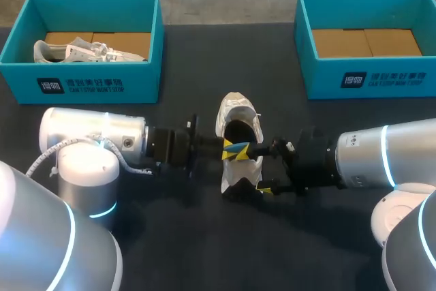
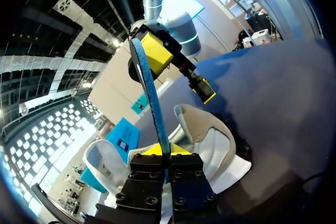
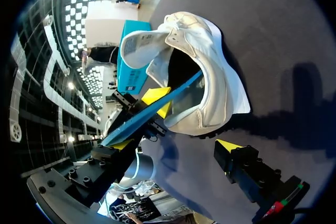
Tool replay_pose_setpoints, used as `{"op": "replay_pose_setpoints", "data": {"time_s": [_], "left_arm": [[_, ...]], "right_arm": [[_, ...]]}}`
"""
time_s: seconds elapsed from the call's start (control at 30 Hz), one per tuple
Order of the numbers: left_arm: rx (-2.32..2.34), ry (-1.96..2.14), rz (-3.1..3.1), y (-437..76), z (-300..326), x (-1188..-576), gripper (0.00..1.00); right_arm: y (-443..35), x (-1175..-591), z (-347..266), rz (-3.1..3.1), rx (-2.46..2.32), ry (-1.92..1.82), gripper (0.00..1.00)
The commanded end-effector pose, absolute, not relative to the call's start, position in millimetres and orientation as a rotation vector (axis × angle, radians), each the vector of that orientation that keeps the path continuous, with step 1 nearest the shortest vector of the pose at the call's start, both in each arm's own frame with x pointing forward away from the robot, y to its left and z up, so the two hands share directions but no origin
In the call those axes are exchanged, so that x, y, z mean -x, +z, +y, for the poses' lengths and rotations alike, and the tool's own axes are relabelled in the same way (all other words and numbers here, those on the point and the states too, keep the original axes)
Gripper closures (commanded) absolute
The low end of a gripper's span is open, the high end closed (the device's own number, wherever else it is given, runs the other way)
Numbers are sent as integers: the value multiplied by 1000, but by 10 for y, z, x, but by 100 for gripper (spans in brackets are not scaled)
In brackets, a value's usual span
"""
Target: Take the shoe out of the shoebox, open the shoe tongue, remove and reinsert the insole, then place the shoe into the shoebox
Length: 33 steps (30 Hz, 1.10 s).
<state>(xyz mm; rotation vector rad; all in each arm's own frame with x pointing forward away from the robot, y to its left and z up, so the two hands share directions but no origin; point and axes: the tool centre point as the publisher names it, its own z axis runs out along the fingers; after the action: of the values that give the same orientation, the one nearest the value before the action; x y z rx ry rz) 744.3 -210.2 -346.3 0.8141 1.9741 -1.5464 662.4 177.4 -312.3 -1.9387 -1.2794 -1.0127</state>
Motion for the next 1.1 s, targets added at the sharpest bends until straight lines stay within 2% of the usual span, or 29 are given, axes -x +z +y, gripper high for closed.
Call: {"op": "replay_pose_setpoints", "data": {"time_s": [0.03,0.3,0.33,0.37,0.4,0.47,0.57,0.67,0.8,0.87,1.0,1.07,1.1], "left_arm": [[-819,-1538,1985,-3497,-2163,-7508,100],[-818,-1551,1970,-3425,-2116,-7469,100],[-816,-1556,1967,-3416,-2108,-7459,94],[-816,-1559,1966,-3407,-2101,-7450,78],[-816,-1562,1964,-3397,-2095,-7440,71],[-812,-1575,1961,-3378,-2086,-7416,65],[-810,-1590,1956,-3347,-2074,-7366,65],[-805,-1604,1951,-3325,-2066,-7336,67],[-814,-1607,1942,-3299,-2075,-7301,78],[-825,-1609,1933,-3281,-2086,-7282,89],[-844,-1610,1922,-3256,-2109,-7254,91],[-854,-1602,1920,-3260,-2121,-7260,100],[-859,-1597,1921,-3270,-2126,-7270,100]], "right_arm": [[-3112,-6614,1806,-1281,1950,-1010,0],[-3112,-6614,1806,-1281,1950,-1010,0],[-3112,-6614,1806,-1281,1950,-1010,0],[-3112,-6614,1806,-1281,1950,-1010,0],[-3112,-6614,1806,-1281,1950,-1010,0],[-3112,-6614,1806,-1281,1950,-1010,0],[-3112,-6614,1806,-1281,1950,-1010,0],[-3112,-6614,1806,-1281,1950,-1010,0],[-3112,-6614,1806,-1281,1950,-1010,0],[-3112,-6614,1806,-1281,1950,-1010,0],[-3112,-6614,1806,-1281,1950,-1010,0],[-3112,-6614,1806,-1281,1950,-1010,0],[-3112,-6614,1806,-1281,1950,-1010,0]]}}
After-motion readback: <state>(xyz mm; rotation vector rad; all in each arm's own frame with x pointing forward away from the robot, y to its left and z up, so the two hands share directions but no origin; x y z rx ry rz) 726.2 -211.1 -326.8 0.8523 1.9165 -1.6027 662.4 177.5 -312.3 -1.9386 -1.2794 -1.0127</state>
